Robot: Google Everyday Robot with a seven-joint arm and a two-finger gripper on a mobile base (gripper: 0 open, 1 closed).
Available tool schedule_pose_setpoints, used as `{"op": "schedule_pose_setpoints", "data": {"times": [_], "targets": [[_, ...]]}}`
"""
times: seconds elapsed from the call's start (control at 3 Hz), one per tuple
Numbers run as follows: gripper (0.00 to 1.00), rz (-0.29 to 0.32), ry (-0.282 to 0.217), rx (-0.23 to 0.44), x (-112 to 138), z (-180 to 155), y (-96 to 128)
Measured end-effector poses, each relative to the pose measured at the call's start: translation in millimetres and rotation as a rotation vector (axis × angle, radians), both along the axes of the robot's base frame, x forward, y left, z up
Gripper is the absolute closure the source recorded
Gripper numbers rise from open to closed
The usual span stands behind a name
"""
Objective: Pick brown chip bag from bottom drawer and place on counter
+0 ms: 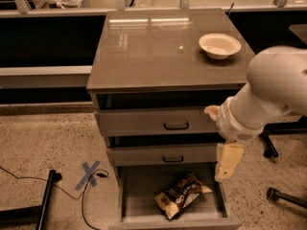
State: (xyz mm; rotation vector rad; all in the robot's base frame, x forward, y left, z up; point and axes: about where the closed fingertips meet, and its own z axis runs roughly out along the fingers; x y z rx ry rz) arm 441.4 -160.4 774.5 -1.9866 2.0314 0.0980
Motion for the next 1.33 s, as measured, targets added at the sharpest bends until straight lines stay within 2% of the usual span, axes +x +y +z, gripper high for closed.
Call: {"op": "schedule_pose_setpoints", "data": {"times": [0.33, 0.67, 1.0, 1.33], "targets": [[0.0, 0.046, 0.004, 0.03, -2, -78, 0], [0.0, 0.046, 0.012, 0.085, -12, -180, -2], [0.0, 0.046, 0.013, 0.084, -13, -180, -2], [0.0, 0.069, 0.043, 0.045, -2, -209, -7]]}}
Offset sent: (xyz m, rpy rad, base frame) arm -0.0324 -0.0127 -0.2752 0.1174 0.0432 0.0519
